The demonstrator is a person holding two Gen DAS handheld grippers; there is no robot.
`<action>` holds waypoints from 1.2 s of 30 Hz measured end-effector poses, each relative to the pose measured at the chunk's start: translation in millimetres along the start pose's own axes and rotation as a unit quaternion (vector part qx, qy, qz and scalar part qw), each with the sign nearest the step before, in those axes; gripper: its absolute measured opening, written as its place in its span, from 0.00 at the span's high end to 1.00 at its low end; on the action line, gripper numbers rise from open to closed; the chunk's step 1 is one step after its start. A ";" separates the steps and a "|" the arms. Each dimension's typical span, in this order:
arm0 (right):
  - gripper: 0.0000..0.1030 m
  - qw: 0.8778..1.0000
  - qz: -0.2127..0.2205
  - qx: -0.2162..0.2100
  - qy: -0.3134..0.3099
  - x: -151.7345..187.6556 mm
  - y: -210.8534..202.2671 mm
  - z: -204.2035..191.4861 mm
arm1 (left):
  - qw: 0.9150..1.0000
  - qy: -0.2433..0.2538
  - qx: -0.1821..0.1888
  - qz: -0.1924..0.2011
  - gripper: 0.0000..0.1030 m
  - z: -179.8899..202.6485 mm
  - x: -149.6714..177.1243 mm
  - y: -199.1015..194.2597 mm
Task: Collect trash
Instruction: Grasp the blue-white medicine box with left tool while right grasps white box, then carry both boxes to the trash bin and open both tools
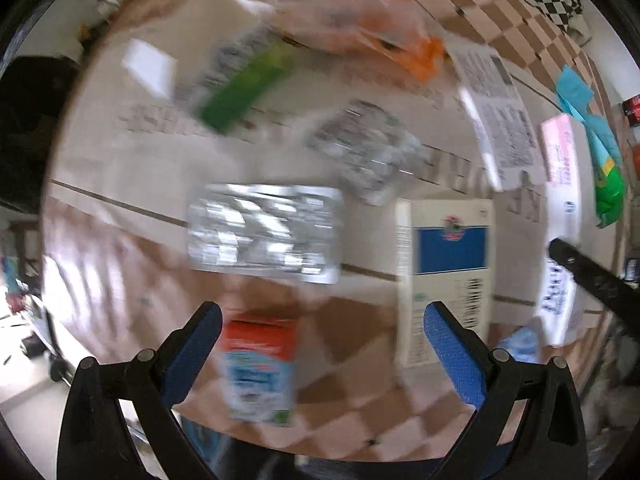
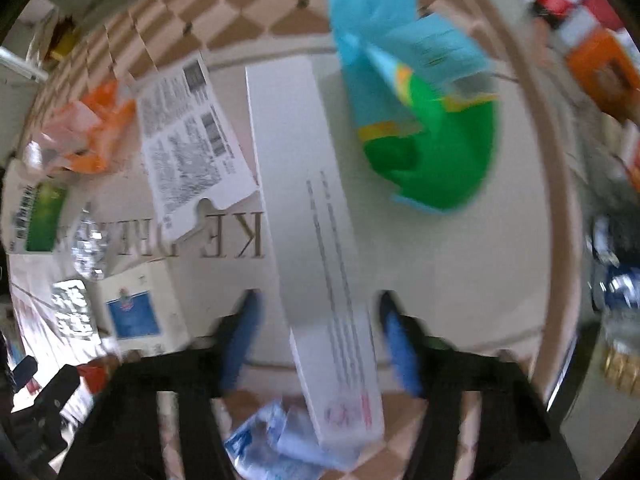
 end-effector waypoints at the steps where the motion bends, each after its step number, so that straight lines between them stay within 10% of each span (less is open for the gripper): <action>1: 0.62 1.000 -0.001 -0.006 0.003 1.7 0.2 4.8 | 1.000 -0.003 0.014 -0.011 0.00 11.4 2.4 4.8; 8: 0.62 0.999 -0.015 0.017 0.025 34.5 8.8 55.5 | 0.996 0.014 0.047 -0.073 0.00 64.2 24.1 47.2; 13: 0.59 0.999 -0.014 0.020 0.033 37.3 33.4 63.0 | 0.997 0.027 0.008 -0.068 0.21 64.1 29.9 60.7; 24: 0.63 0.998 0.038 0.004 0.048 53.6 1.5 65.8 | 0.996 0.078 -0.004 0.044 0.32 48.1 5.9 -15.8; 36: 0.63 0.985 0.158 -0.044 0.052 109.0 -160.6 -22.0 | 0.970 0.113 0.033 0.213 0.32 -49.2 38.2 -172.3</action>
Point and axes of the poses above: each gripper's, at about its wrist camera, not at the fingertips, and y roughly the way its jaws point, z to its right, x to its underside, the point moved 10 cm from there along y, roughly the way its jaws point, and after that the axes turned 11 degrees about z, right-handed, at the moved point
